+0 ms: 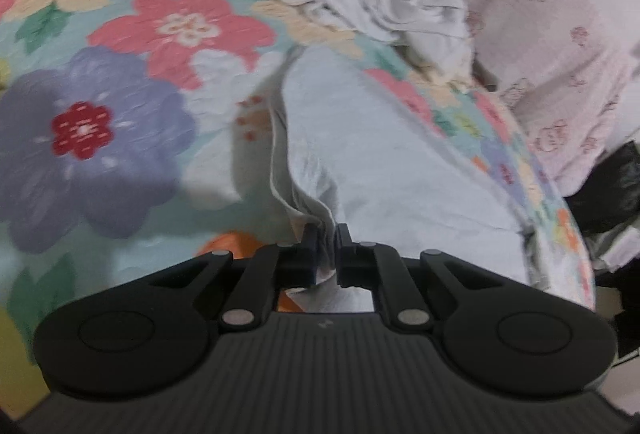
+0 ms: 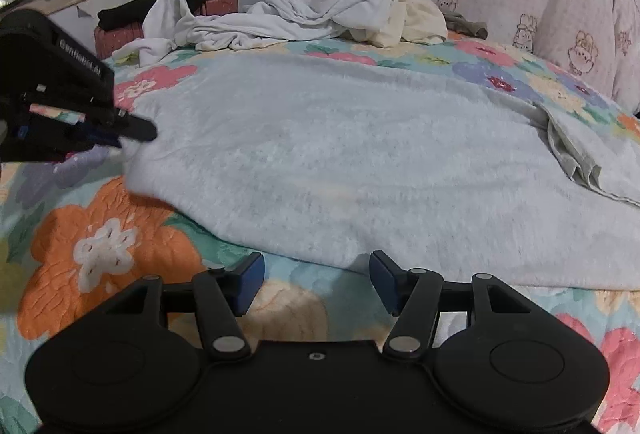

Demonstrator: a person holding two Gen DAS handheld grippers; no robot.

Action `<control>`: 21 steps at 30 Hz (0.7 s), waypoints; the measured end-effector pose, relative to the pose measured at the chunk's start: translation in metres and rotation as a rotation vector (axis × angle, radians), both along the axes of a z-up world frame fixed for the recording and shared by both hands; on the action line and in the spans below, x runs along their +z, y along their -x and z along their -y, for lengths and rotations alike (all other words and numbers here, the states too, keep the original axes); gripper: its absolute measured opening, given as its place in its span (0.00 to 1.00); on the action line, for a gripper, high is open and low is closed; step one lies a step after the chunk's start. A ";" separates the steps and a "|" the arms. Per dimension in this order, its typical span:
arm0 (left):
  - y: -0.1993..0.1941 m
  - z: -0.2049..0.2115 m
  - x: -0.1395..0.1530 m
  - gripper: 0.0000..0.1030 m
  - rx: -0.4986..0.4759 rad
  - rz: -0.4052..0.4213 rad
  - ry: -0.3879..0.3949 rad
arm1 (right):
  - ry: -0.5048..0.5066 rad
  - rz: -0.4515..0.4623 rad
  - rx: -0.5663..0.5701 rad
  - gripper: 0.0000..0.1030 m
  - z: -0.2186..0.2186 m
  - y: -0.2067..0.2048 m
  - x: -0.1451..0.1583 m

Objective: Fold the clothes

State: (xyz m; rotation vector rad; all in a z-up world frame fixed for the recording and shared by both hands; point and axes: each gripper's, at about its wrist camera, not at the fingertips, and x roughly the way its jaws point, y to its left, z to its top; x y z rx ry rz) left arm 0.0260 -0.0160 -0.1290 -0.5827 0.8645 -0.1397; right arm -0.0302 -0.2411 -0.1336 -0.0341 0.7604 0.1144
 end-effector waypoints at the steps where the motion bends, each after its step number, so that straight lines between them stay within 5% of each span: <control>1: -0.004 0.004 0.005 0.06 -0.020 0.009 0.002 | -0.009 0.001 -0.005 0.62 0.003 0.001 0.000; 8: -0.023 0.042 0.044 0.03 -0.178 0.082 0.025 | -0.151 -0.011 -0.052 0.62 0.032 -0.001 -0.001; 12: -0.036 0.075 0.045 0.03 -0.276 0.044 -0.048 | -0.160 0.008 -0.064 0.62 0.040 -0.002 0.001; 19: -0.018 0.064 0.024 0.06 -0.246 -0.051 -0.205 | -0.127 0.032 -0.046 0.62 0.038 -0.001 0.003; 21: -0.011 0.052 0.019 0.20 -0.206 -0.053 -0.257 | -0.118 0.041 -0.020 0.62 0.033 -0.001 0.004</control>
